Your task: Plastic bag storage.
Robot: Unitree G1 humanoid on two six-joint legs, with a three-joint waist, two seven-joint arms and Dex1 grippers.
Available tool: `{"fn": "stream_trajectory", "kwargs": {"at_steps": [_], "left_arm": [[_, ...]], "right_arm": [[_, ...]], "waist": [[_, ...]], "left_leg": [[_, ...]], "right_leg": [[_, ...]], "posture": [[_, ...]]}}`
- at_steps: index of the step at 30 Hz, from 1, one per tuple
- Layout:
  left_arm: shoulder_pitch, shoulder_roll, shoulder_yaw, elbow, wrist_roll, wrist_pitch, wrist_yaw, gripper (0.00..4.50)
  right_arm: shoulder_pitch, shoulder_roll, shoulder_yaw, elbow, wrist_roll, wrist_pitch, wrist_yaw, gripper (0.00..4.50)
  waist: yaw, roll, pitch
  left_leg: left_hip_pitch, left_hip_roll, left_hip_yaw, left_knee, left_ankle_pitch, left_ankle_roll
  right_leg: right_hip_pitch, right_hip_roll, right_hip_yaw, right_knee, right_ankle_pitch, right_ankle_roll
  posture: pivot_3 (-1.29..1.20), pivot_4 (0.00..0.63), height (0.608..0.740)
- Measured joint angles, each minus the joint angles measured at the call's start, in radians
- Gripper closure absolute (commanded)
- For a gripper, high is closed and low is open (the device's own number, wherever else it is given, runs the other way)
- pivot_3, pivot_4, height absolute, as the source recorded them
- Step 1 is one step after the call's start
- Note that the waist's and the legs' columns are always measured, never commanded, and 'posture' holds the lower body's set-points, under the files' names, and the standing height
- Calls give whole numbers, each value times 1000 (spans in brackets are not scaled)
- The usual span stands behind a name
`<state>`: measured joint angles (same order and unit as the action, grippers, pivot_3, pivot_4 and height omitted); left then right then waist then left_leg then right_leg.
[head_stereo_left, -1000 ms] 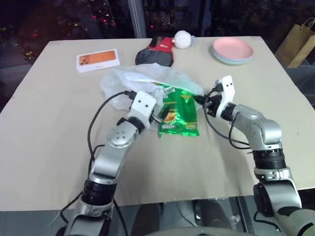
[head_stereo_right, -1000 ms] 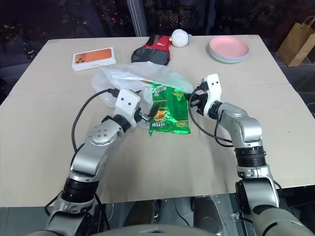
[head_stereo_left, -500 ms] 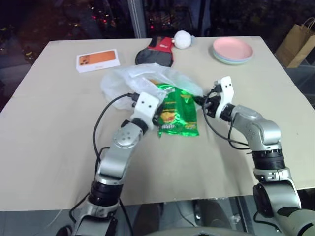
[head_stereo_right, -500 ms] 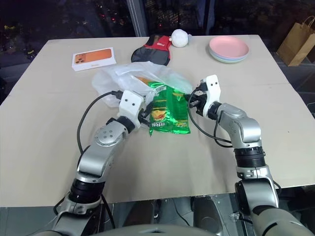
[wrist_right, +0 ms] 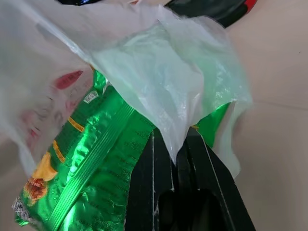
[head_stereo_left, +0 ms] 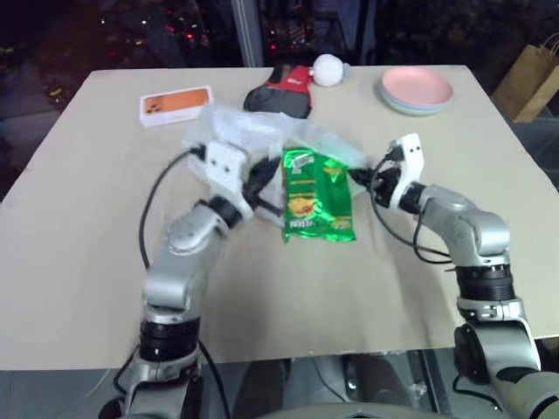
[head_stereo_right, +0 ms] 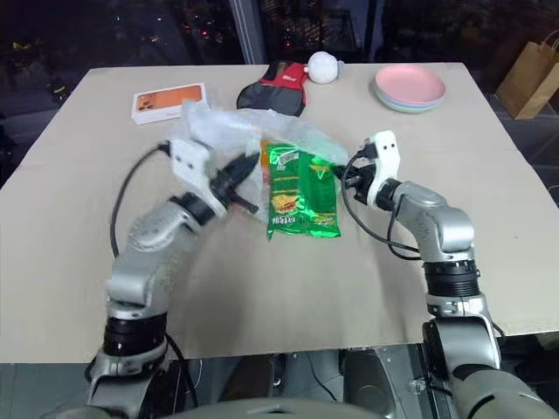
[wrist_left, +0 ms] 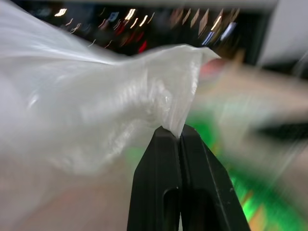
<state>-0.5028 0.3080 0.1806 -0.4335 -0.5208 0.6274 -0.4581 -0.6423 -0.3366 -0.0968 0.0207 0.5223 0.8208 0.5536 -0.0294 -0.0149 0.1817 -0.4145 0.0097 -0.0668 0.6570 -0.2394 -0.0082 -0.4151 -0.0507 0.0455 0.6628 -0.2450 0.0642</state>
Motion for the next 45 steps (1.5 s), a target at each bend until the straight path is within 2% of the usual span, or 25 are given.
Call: {"fn": "stream_trajectory", "kwargs": {"at_steps": [5,8,13,19,27,30,32,35,38,45], "left_arm": [[-126,-20,171,-15,-409,169,107,4449],[-172,-25,230,45,-503,177,206,4449],[-177,19,238,74,-533,171,253,4449],[16,118,120,52,-513,203,137,4449],[-42,121,224,103,-613,161,182,4449],[-23,116,220,120,-614,161,186,4500],[-22,112,218,125,-622,161,195,4500],[-11,117,214,124,-622,161,196,4500],[17,117,199,108,-628,165,197,4500],[32,117,185,93,-632,165,203,4500]], "right_arm": [[-3,-63,-41,-7,43,44,20,4500],[-12,-104,-86,-7,96,94,31,4500],[-65,-188,-163,-6,156,128,39,4500],[35,-195,-96,-15,140,131,50,4500],[2,-192,-187,-23,205,132,25,4500],[6,-193,-175,-19,191,126,28,3664],[23,-201,-169,-26,194,126,51,2685],[58,-214,-156,-48,194,122,76,1504],[160,-308,-144,-149,241,156,182,163],[302,-426,-62,-253,256,166,325,71]], "waist": [[-9,0,0],[-9,0,0],[-9,0,0],[-11,0,0],[-8,0,0],[-7,0,0],[-5,0,0],[-6,0,0],[-2,0,0],[-6,0,0]], "left_leg": [[1,0,1,0,0,0],[1,0,0,1,0,0],[1,0,1,1,0,0],[1,0,2,0,0,0],[1,0,1,2,0,0],[1,0,1,2,0,0],[0,0,1,2,0,0],[1,0,2,2,0,0],[0,0,1,2,0,0],[3,0,2,2,0,0]], "right_leg": [[1,0,1,0,0,0],[1,0,0,1,0,0],[1,0,1,0,0,0],[0,0,2,0,0,0],[2,0,1,0,0,1],[1,0,1,0,0,1],[1,0,1,-1,0,1],[1,0,2,-1,0,1],[1,0,1,-1,0,1],[2,1,2,1,0,1]], "posture": [[0,150,740],[0,150,740],[0,150,740],[0,150,740],[0,150,740],[0,150,740],[0,150,740],[0,150,740],[0,150,740],[0,150,740]]}}
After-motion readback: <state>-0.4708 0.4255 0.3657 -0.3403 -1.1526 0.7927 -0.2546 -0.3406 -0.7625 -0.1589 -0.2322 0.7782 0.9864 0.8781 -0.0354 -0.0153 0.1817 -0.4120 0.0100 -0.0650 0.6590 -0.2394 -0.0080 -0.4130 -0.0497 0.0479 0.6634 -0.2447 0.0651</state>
